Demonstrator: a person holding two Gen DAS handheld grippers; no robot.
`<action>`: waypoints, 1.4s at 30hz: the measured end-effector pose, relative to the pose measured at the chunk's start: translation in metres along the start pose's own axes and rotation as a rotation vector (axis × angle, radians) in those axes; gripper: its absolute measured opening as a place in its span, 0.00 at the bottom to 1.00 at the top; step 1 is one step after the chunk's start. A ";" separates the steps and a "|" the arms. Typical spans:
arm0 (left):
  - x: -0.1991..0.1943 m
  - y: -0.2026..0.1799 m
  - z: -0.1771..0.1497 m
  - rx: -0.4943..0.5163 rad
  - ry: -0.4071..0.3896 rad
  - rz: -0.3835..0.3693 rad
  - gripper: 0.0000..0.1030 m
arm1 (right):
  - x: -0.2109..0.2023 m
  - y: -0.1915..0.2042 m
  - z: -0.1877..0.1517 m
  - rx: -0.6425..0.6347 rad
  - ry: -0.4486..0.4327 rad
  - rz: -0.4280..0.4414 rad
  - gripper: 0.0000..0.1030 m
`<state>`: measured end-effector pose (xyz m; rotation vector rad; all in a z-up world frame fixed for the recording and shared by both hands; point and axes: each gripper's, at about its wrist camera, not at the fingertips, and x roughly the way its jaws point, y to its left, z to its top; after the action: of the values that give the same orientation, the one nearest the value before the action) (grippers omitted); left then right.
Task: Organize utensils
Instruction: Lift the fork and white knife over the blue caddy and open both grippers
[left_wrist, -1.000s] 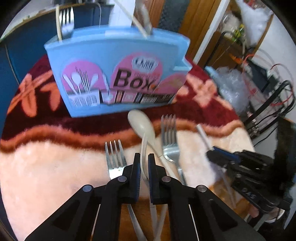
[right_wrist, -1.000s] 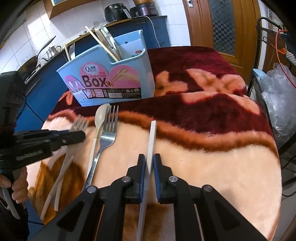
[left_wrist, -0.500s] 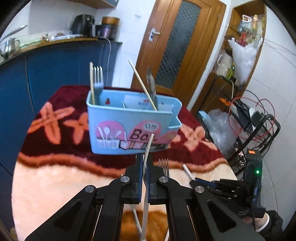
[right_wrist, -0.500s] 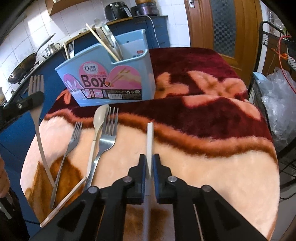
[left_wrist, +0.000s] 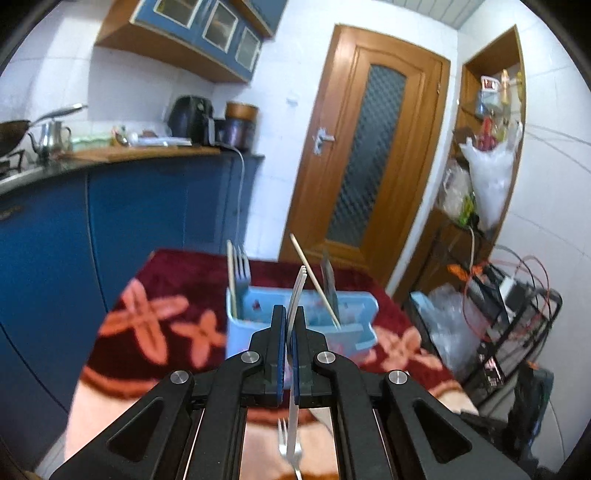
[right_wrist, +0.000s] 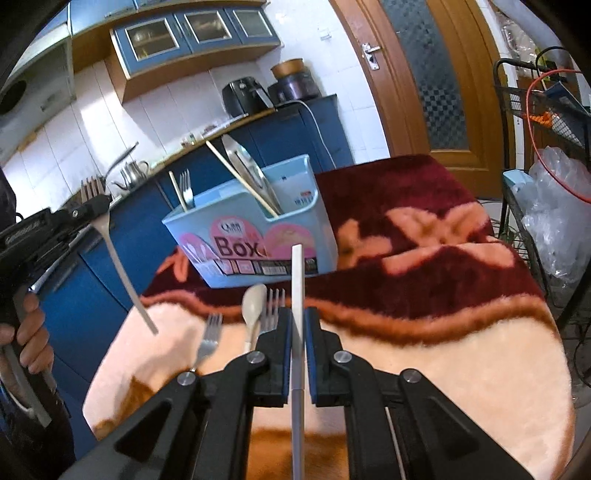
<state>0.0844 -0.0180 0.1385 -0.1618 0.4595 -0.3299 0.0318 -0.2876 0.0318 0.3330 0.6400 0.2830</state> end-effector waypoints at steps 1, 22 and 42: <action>-0.001 0.001 0.006 -0.002 -0.018 0.007 0.02 | 0.000 0.001 0.000 0.003 -0.009 0.007 0.08; 0.031 0.001 0.072 0.031 -0.288 0.147 0.02 | -0.021 0.022 0.038 -0.018 -0.235 0.099 0.08; 0.101 0.030 0.013 0.024 -0.114 0.182 0.02 | 0.000 0.022 0.071 -0.036 -0.310 0.046 0.08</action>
<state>0.1840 -0.0238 0.1015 -0.1133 0.3546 -0.1473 0.0733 -0.2830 0.0938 0.3485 0.3226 0.2793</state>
